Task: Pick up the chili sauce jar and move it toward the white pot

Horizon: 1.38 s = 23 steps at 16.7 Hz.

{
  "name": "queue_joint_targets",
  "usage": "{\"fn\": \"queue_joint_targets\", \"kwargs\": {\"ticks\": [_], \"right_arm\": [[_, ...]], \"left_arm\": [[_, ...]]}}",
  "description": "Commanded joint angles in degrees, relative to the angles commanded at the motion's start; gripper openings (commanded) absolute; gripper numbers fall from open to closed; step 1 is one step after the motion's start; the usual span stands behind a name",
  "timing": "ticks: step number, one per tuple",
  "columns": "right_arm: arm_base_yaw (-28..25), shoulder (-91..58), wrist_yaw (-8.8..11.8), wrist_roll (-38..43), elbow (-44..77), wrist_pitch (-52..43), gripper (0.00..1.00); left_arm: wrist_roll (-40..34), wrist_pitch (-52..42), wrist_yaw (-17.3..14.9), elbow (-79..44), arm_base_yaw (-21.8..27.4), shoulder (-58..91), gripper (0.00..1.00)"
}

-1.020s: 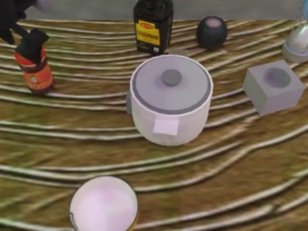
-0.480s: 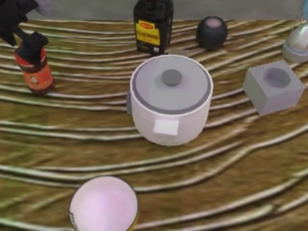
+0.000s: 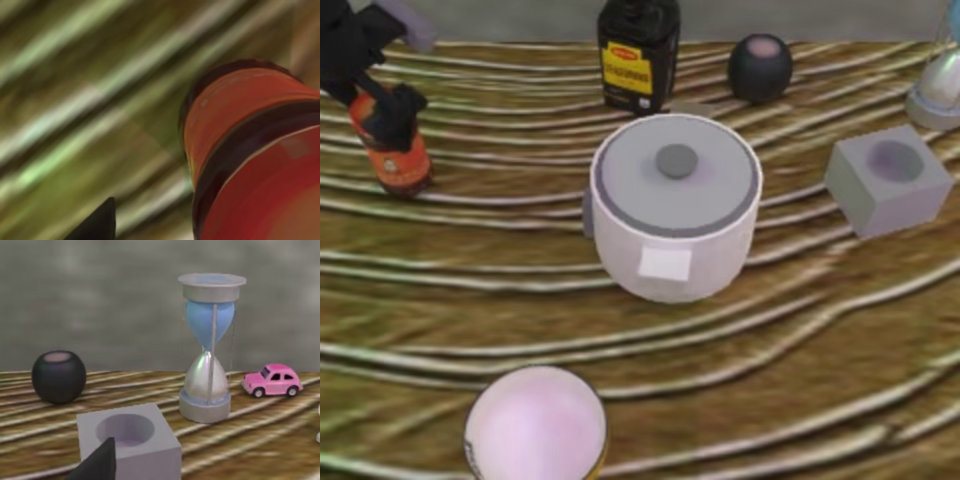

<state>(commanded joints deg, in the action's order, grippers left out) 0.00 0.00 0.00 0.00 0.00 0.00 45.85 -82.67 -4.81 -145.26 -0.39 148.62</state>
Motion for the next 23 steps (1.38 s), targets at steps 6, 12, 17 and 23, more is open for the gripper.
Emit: {"fn": "queue_joint_targets", "kwargs": {"ticks": [6, 12, 17, 23], "right_arm": [[0.0, 0.0, 0.0, 0.0, 0.0, 0.0, 1.00], [0.0, 0.0, 0.0, 0.0, 0.0, 0.0, 1.00], [0.0, 0.0, 0.0, 0.0, 0.0, 0.0, 1.00], [0.0, 0.0, 0.0, 0.0, 0.0, 0.0, 1.00]], "left_arm": [[-0.1, 7.1, 0.0, 8.5, 0.0, -1.5, 1.00], [-0.1, 7.1, 0.0, 8.5, 0.0, -1.5, 0.70], [-0.1, 7.1, 0.0, 8.5, 0.0, -1.5, 0.32], [-0.1, 7.1, 0.0, 8.5, 0.0, -1.5, 0.00]]}}
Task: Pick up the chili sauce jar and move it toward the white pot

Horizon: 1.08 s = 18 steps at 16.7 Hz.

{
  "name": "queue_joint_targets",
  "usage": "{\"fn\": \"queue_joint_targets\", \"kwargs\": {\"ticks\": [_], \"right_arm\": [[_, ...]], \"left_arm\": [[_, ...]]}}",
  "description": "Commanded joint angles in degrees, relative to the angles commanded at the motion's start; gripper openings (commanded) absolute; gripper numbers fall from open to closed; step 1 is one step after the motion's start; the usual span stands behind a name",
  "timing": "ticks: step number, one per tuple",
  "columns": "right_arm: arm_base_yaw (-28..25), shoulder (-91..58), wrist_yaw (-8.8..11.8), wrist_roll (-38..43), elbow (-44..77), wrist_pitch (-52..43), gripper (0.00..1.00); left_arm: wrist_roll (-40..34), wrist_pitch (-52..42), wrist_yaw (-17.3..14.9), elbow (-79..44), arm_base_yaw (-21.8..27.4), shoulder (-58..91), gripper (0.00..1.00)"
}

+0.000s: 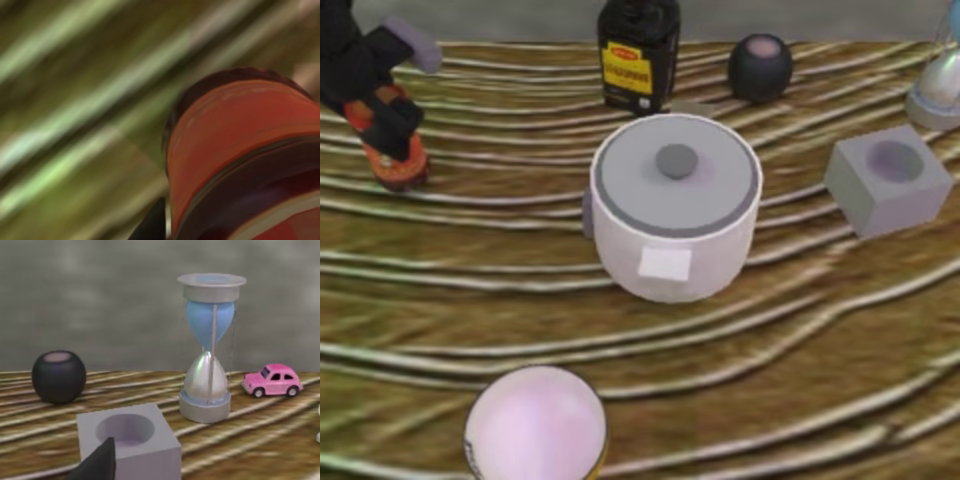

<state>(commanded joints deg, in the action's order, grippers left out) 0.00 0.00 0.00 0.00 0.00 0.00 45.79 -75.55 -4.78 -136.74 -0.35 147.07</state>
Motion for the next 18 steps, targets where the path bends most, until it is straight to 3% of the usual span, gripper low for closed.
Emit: {"fn": "queue_joint_targets", "kwargs": {"ticks": [10, 18], "right_arm": [[0.0, 0.0, 0.0, 0.0, 0.0, 0.0, 1.00], [0.0, 0.0, 0.0, 0.0, 0.0, 0.0, 1.00]], "left_arm": [[0.1, -0.2, 0.0, 2.2, -0.1, -2.2, 0.00], [0.4, -1.7, 0.3, 24.0, -1.5, -26.1, 0.00]]}}
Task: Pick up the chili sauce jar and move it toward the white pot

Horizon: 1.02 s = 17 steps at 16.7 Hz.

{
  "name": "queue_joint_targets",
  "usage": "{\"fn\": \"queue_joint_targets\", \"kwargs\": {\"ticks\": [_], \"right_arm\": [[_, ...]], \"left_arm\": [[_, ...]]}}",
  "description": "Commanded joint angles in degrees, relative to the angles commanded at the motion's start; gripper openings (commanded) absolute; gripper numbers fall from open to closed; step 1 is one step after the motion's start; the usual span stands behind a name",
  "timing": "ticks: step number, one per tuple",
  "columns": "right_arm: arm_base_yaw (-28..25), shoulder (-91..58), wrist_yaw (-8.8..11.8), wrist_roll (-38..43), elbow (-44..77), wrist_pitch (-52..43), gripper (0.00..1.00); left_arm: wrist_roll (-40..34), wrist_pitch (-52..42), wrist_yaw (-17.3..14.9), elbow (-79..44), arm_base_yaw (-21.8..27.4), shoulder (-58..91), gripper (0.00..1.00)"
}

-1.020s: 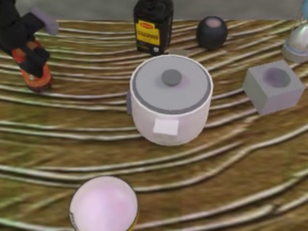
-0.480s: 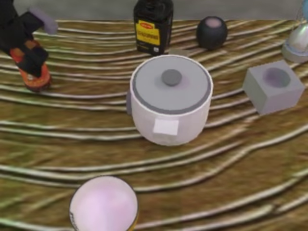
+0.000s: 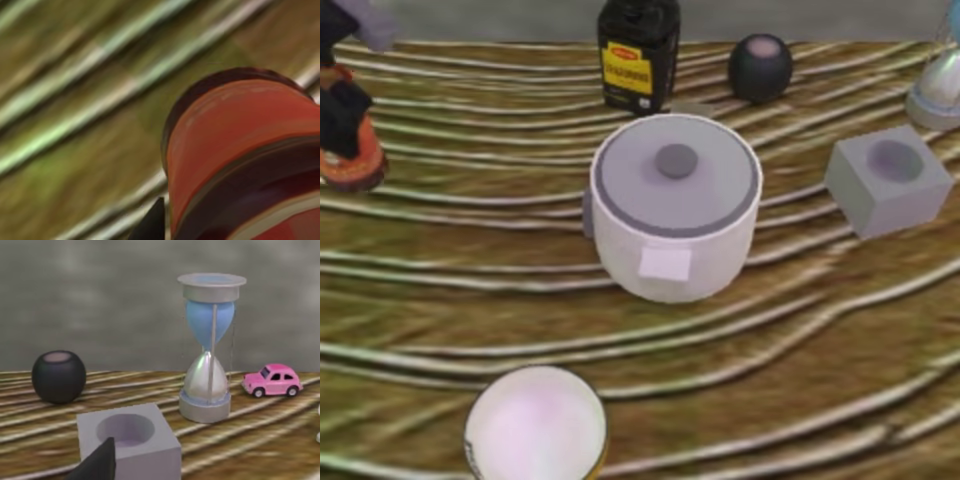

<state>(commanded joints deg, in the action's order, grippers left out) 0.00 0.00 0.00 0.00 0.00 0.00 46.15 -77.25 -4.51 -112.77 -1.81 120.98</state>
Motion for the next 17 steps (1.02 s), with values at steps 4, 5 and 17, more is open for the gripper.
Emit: {"fn": "queue_joint_targets", "kwargs": {"ticks": [4, 5, 17], "right_arm": [[0.0, 0.0, 0.0, 0.0, 0.0, 0.0, 1.00], [0.0, 0.0, 0.0, 0.0, 0.0, 0.0, 1.00], [0.0, 0.0, 0.0, 0.0, 0.0, 0.0, 1.00]], "left_arm": [[0.0, -0.5, 0.0, 3.3, -0.3, -3.3, 0.00], [0.0, -0.5, 0.0, 3.3, -0.3, -3.3, 0.00], [-24.3, 3.8, 2.4, 6.6, 7.8, -2.2, 0.00]]}}
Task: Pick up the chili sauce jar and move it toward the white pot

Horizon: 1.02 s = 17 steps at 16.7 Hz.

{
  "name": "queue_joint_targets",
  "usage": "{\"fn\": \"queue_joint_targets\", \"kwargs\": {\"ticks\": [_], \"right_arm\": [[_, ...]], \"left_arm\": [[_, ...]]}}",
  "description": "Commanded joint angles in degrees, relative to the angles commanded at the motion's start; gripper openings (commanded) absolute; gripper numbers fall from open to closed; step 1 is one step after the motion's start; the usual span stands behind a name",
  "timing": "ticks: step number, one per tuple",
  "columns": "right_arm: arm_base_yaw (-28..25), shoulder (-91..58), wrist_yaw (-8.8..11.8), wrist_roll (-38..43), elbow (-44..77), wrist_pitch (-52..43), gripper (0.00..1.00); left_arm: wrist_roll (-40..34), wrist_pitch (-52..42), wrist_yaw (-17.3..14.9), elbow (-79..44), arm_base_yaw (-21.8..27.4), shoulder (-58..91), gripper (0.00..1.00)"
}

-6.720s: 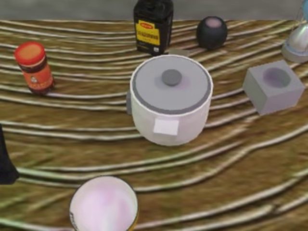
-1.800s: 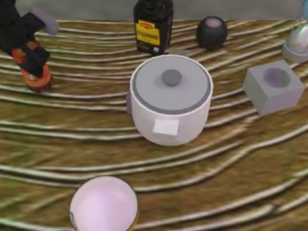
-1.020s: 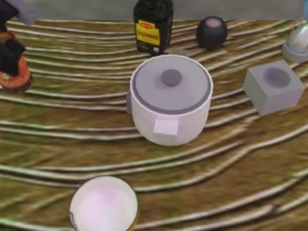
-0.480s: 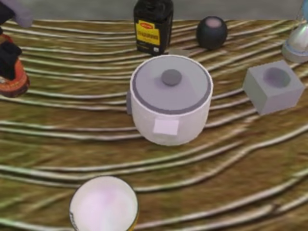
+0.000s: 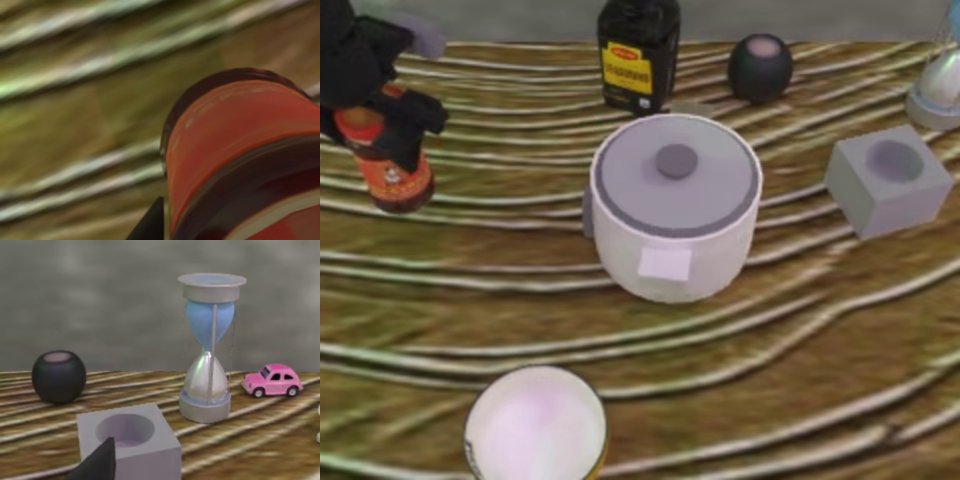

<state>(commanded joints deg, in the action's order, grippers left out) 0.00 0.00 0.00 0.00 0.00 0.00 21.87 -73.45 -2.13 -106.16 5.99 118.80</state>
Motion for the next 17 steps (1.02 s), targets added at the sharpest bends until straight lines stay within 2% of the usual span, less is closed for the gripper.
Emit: {"fn": "queue_joint_targets", "kwargs": {"ticks": [5, 8, 11, 17], "right_arm": [[0.0, 0.0, 0.0, 0.0, 0.0, 0.0, 1.00], [0.0, 0.0, 0.0, 0.0, 0.0, 0.0, 1.00], [0.0, 0.0, 0.0, 0.0, 0.0, 0.0, 1.00], [0.0, 0.0, 0.0, 0.0, 0.0, 0.0, 1.00]], "left_arm": [[-23.3, 4.3, 2.1, 2.9, 6.4, 0.0, 0.00], [-33.5, 6.2, 3.1, 4.8, 9.5, 0.2, 0.00], [-38.3, 7.2, 3.7, 5.9, 11.2, 0.4, 0.00], [-38.5, 7.3, 3.6, 6.0, 11.1, 0.2, 0.00]]}}
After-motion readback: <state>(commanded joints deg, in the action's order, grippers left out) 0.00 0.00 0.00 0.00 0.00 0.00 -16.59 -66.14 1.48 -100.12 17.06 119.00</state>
